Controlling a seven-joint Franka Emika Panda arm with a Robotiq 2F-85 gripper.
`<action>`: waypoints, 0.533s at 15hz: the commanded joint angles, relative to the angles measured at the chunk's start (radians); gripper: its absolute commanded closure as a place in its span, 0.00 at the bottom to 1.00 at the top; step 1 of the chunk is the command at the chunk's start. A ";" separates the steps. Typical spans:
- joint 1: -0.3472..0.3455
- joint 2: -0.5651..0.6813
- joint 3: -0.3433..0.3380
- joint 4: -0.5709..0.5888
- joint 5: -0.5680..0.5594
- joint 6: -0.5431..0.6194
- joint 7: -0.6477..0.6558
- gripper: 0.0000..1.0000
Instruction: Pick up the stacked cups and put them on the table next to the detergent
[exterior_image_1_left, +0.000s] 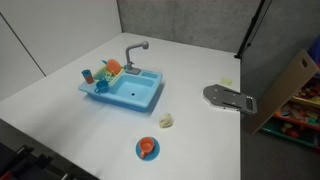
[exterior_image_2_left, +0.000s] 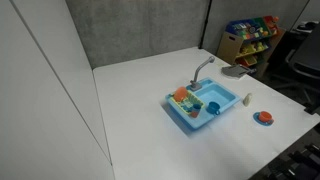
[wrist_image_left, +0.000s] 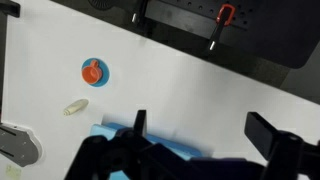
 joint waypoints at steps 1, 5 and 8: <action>0.015 0.003 -0.014 0.002 -0.011 -0.002 0.011 0.00; 0.014 0.009 -0.013 0.006 -0.012 0.001 0.012 0.00; 0.004 0.052 -0.008 0.045 -0.015 0.013 0.021 0.00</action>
